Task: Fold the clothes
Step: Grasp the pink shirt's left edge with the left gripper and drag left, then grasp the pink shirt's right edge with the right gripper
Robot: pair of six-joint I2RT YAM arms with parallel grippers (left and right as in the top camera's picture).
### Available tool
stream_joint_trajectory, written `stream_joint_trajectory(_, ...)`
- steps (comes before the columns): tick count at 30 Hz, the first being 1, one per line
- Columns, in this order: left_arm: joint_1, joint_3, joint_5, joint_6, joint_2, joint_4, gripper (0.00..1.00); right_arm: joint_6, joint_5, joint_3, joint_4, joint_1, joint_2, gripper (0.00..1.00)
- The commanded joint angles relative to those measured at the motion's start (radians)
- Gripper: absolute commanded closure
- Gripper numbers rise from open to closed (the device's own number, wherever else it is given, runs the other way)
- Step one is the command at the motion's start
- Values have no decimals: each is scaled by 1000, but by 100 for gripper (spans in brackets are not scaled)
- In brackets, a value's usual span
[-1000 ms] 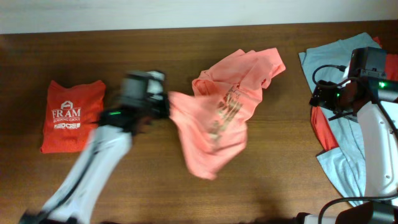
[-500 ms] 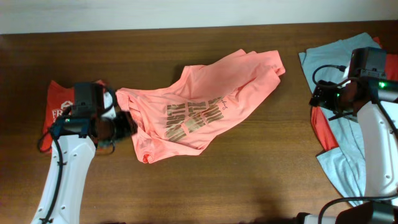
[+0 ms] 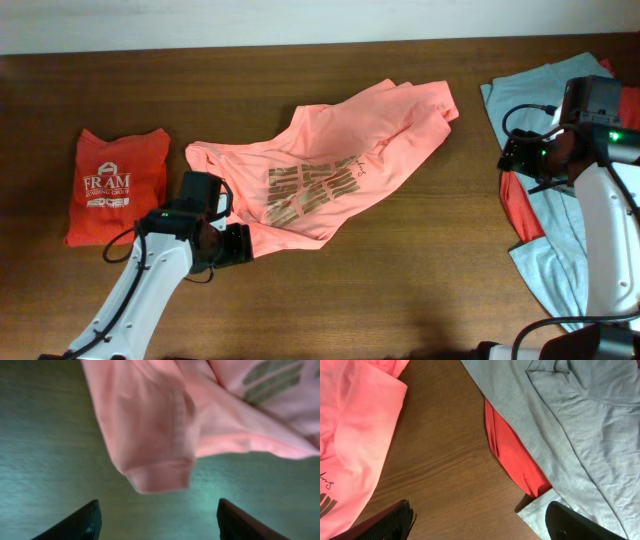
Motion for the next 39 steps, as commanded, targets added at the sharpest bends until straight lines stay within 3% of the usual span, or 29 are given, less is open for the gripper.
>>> stream_joint_trajectory(1, -4, -10, -141, 8, 2, 60, 26, 5, -2, 5, 0, -6, -10, 10)
stream_joint_trajectory(18, -64, -10, -84, 9, 165, 184, 28, 5, -2, 5, 0, -6, -10, 10)
stream_joint_trajectory(21, -70, -10, -96, 8, 192, 187, 42, 5, -2, 5, 0, -6, -10, 10)
stream_joint_trajectory(24, -70, -10, -157, 8, 193, 187, 74, 5, -2, 5, 0, -6, -10, 11)
stream_joint_trajectory(25, -70, -6, -179, 8, 192, 182, 91, 5, -2, 5, 0, -6, -10, 10)
stream_joint_trajectory(26, -69, 0, -188, 8, 189, 175, 99, 5, -2, 5, 0, -6, -10, 10)
stream_joint_trajectory(33, -27, 149, -292, 8, 55, 78, 99, -33, -92, 5, 7, -5, -10, 10)
stream_joint_trajectory(39, 132, 285, -320, 8, -131, 31, 100, -106, -204, 5, 35, 8, 28, 11)
